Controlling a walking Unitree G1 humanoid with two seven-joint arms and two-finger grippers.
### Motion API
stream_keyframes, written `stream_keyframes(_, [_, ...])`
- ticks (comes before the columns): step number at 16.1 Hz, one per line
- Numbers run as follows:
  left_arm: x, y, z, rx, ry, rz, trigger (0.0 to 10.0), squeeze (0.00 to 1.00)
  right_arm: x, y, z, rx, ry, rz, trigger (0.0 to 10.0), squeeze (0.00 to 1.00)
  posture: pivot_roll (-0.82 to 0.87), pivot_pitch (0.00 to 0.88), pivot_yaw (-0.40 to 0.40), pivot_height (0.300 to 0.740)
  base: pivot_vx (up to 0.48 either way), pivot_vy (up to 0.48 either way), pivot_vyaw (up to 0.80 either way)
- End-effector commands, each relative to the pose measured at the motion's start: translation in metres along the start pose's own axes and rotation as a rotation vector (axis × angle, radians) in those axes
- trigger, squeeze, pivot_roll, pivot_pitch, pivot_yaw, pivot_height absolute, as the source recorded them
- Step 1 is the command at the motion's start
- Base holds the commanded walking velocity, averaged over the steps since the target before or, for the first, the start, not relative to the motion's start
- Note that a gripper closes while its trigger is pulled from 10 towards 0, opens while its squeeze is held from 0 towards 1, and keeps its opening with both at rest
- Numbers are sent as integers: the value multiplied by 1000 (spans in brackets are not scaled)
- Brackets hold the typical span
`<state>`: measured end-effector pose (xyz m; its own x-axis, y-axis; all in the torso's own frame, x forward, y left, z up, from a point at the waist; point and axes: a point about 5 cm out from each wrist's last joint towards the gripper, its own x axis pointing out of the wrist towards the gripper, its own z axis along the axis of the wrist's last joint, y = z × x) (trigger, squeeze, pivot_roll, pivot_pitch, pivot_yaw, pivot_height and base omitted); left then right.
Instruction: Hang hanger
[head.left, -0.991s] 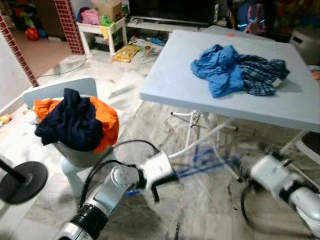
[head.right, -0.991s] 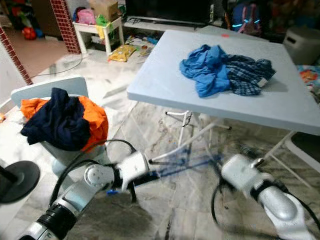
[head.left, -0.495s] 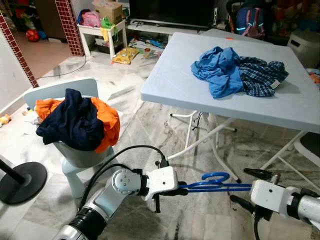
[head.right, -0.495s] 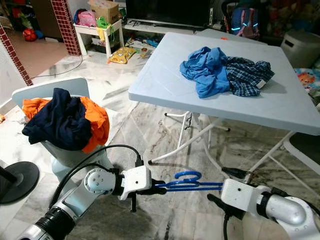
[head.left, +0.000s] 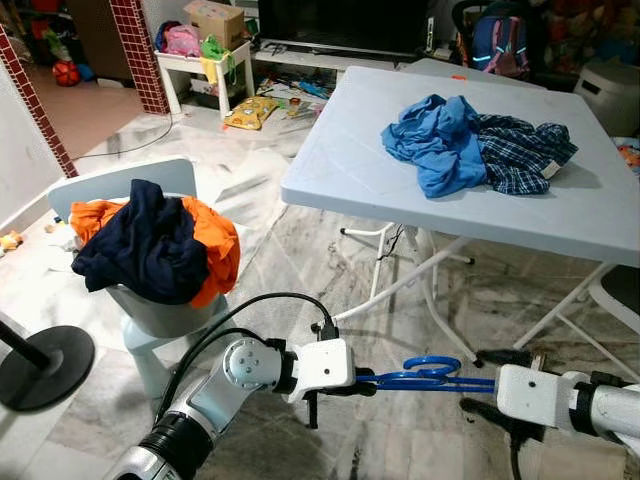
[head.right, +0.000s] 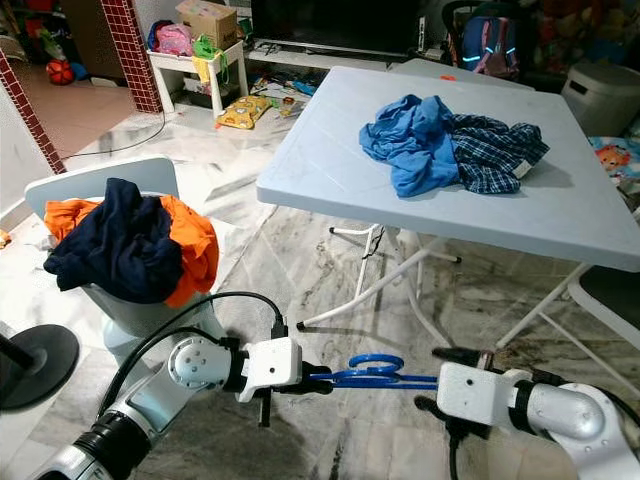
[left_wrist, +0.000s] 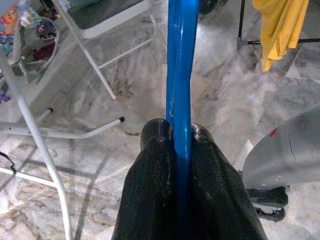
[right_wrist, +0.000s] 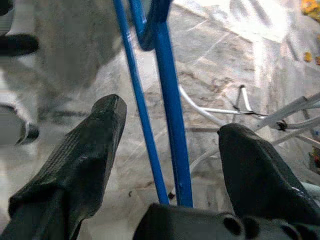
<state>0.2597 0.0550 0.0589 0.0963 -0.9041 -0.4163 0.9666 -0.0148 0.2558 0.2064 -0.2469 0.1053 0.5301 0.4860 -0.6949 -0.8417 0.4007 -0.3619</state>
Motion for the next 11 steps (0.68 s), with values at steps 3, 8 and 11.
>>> stream_keyframes(3, [1,4,5,40,-3,-18,10000,0,-3,1,-3,-52,65,36,0,0,-24,0,-28,740,0,0,0])
stream_keyframes(8, [3,5,6,55,-6,-20,10000,0,2,6,-5,-55,94,60,0,0,-22,0,-30,740,0,0,0])
stream_keyframes(11, [4,5,6,61,-4,-20,10000,0,4,6,-5,-52,93,62,0,0,-22,0,-31,740,0,0,0])
